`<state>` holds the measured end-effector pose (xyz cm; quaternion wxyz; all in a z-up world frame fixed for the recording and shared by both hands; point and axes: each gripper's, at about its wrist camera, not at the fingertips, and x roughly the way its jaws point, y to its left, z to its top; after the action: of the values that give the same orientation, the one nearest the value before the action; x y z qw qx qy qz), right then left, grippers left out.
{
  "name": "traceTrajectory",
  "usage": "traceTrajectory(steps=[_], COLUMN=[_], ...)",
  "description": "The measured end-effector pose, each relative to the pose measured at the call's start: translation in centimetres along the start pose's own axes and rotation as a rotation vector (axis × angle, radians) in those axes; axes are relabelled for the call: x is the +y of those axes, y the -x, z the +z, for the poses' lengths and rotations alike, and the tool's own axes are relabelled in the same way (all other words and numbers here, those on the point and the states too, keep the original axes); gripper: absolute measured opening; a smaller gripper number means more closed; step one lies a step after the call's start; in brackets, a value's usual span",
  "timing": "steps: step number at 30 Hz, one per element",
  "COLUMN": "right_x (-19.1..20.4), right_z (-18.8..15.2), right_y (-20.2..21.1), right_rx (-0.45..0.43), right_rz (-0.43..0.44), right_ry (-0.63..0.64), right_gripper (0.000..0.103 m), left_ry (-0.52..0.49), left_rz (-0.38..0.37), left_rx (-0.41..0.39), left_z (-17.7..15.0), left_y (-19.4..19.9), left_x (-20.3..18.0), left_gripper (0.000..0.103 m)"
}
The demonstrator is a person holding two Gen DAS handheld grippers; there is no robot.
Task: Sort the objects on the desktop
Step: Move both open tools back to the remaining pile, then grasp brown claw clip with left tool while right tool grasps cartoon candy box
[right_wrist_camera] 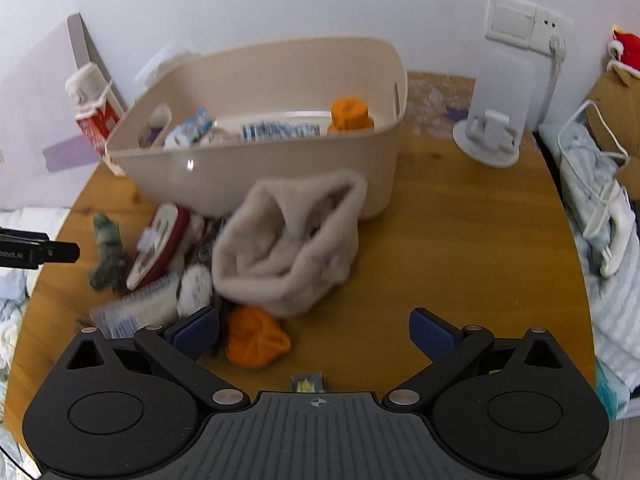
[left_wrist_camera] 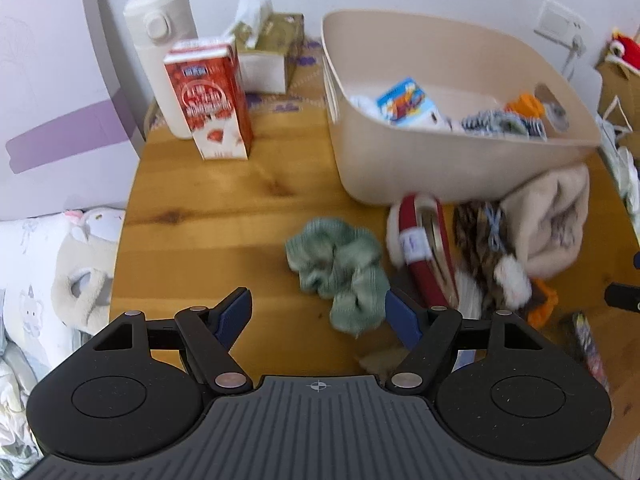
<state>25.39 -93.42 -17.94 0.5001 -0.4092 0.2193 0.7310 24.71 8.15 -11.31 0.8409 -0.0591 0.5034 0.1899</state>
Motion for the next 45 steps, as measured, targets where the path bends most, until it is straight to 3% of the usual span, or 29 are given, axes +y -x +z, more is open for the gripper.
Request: traceTrajectory(steps=[8, 13, 19, 25, 31, 45], right_x=[-0.6, -0.5, -0.1, 0.1, 0.5, 1.4], right_z=[-2.6, -3.9, -5.1, -5.9, -6.5, -7.4], right_y=[-0.4, -0.8, -1.4, -2.1, -2.6, -3.6], right_rx=[0.064, 0.109, 0.149, 0.18, 0.2, 0.206], right_rz=[-0.037, -0.035, -0.038, -0.042, -0.042, -0.07], right_ry=[-0.049, -0.05, -0.053, -0.054, -0.05, -0.031], right_gripper=[0.103, 0.103, 0.103, 0.103, 0.103, 0.103], left_ry=[-0.086, -0.137, -0.14, -0.248, -0.382, -0.502], left_rz=[0.001, -0.003, -0.086, -0.157, -0.1, -0.068], left_rx=[0.047, 0.025, 0.014, 0.048, 0.092, 0.091], left_z=[-2.7, -3.4, -4.0, -5.2, -6.0, -6.0], left_y=[-0.7, -0.3, 0.5, 0.0, -2.0, -4.6], left_x=[-0.7, -1.0, -1.0, -2.4, -4.5, -6.6], left_gripper=[0.075, 0.077, 0.077, 0.077, 0.077, 0.076])
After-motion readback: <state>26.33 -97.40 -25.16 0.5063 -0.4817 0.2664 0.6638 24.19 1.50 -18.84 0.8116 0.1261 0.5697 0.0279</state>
